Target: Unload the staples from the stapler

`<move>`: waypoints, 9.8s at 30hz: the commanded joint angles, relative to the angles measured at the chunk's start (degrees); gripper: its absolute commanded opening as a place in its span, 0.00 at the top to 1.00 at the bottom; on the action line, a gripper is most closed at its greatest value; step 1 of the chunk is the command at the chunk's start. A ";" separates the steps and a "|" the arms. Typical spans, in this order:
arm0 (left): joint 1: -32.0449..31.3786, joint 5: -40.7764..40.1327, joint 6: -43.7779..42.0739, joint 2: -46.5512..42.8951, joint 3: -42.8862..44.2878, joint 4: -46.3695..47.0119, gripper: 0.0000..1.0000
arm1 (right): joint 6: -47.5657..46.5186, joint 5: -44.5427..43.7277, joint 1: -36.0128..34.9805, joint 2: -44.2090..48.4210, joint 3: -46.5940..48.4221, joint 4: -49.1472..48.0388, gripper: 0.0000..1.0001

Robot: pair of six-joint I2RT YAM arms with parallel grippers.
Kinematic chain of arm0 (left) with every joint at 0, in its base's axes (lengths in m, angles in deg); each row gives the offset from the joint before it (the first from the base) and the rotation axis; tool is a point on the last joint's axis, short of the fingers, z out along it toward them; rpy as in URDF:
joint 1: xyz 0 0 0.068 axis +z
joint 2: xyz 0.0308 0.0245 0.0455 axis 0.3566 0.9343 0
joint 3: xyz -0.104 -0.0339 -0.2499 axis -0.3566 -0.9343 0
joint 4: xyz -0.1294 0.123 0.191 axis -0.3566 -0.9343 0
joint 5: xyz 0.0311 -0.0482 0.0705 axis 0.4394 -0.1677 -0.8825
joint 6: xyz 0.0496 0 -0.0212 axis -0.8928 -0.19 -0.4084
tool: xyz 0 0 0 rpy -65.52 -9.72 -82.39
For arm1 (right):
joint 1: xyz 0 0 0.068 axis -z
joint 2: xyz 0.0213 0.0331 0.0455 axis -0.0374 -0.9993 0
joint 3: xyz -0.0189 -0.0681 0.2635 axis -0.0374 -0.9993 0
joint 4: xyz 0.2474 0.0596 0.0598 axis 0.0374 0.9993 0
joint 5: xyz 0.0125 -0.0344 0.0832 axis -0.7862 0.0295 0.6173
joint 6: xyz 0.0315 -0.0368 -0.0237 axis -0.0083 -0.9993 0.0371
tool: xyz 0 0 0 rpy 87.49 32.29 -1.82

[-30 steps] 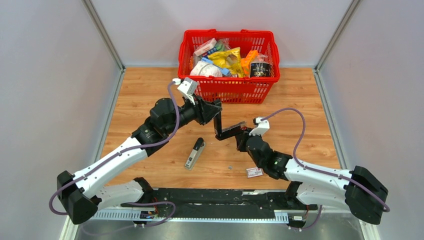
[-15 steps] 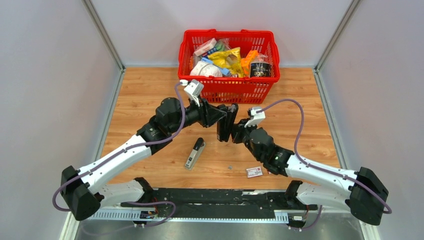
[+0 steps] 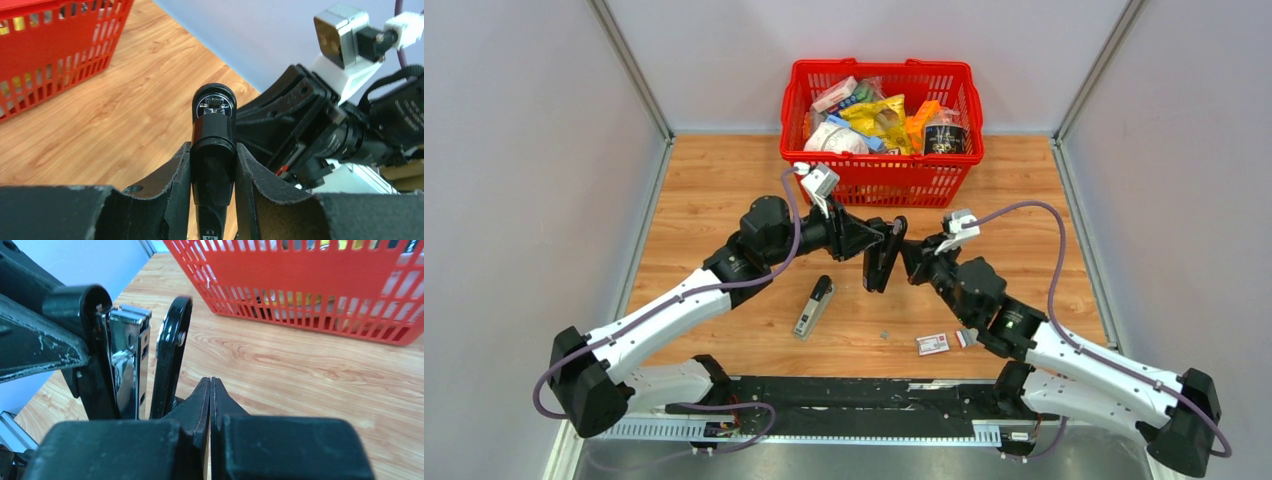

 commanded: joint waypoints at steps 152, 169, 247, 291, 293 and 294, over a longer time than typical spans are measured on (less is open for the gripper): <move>10.48 -18.82 -16.60 12.48 3.99 -37.48 0.14 | 7.76 -0.24 1.63 -6.31 3.18 26.49 0.46; 5.29 -20.49 -16.68 19.86 4.25 -37.39 0.14 | 7.85 0.21 1.54 -7.45 2.82 26.32 0.45; 1.86 36.20 -17.56 0.09 -2.96 -14.01 1.00 | -5.86 37.99 1.63 3.88 15.30 34.93 0.61; -1.57 44.30 -13.43 -5.18 -5.15 -2.15 1.00 | -4.72 57.69 0.31 5.02 9.34 28.87 0.94; -1.66 42.89 -13.35 -5.97 -5.15 -1.71 1.00 | -3.41 57.42 -0.04 6.34 7.84 27.81 1.00; -1.66 42.27 -13.43 -6.23 -5.07 -1.62 1.00 | -2.70 56.90 -0.21 7.22 6.96 27.20 1.00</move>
